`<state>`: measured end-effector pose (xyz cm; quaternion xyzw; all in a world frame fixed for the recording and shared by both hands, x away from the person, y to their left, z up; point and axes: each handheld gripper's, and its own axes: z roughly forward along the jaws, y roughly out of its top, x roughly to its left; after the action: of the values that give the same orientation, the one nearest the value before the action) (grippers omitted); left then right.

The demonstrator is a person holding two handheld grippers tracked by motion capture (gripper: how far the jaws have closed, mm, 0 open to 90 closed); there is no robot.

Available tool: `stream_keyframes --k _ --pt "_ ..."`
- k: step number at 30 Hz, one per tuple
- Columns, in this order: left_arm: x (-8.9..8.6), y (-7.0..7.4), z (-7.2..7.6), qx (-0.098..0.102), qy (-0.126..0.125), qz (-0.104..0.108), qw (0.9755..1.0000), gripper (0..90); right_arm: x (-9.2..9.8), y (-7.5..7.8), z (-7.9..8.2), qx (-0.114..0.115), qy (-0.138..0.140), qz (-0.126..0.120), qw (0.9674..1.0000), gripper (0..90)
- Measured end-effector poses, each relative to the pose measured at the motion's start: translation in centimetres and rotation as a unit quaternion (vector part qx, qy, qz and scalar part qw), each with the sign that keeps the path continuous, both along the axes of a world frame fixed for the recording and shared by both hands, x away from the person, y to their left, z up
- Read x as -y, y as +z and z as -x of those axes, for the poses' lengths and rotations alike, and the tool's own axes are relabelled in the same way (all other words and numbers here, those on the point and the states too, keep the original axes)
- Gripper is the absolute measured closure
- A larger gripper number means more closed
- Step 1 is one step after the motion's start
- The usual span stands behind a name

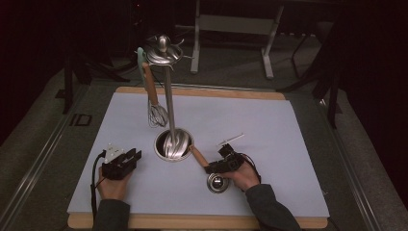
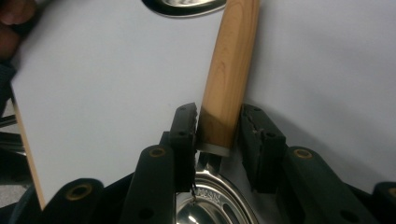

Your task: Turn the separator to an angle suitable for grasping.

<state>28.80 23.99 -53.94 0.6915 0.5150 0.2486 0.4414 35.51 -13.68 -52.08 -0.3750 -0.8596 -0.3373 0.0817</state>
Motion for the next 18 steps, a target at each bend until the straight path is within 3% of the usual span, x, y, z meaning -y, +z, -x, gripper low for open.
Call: stream_keyframes --k 5,12,18 --pt "0.0 0.0 0.0 0.000 0.000 0.000 1.0000 70.0 -1.0 0.3 0.0 -0.001 0.018 0.003 0.9998 70.4" --pt "0.0 0.0 0.0 -0.001 -0.001 0.000 1.0000 70.0 -2.6 0.4 -0.8 -0.019 0.044 0.038 0.9981 70.1" --pt "0.0 0.0 0.0 -0.001 -0.001 0.001 1.0000 70.0 -3.4 0.8 -0.7 -0.014 0.058 0.060 0.9964 71.3"
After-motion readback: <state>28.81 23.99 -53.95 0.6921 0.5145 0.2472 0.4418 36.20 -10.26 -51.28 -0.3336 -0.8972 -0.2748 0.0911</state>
